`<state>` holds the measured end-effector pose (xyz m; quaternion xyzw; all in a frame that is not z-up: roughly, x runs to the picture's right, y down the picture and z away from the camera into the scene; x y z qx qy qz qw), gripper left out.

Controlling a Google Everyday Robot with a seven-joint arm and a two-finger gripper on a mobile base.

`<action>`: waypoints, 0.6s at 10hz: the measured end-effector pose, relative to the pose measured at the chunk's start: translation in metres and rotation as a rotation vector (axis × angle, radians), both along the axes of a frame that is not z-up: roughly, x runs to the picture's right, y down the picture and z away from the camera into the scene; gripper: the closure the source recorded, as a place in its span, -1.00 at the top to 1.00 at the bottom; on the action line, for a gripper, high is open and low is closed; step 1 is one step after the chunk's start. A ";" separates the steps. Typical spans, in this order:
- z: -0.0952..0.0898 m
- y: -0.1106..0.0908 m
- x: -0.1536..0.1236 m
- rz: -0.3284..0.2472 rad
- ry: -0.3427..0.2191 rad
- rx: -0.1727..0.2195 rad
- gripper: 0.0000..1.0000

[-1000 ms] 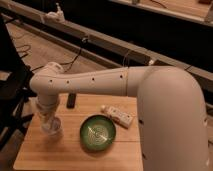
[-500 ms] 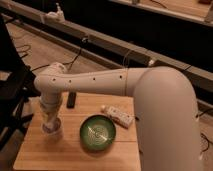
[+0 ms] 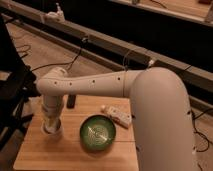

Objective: Place the white sponge in the ceramic cup

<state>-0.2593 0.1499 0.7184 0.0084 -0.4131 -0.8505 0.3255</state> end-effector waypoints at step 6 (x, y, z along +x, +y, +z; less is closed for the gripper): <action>-0.003 -0.007 -0.010 0.030 -0.036 -0.011 0.60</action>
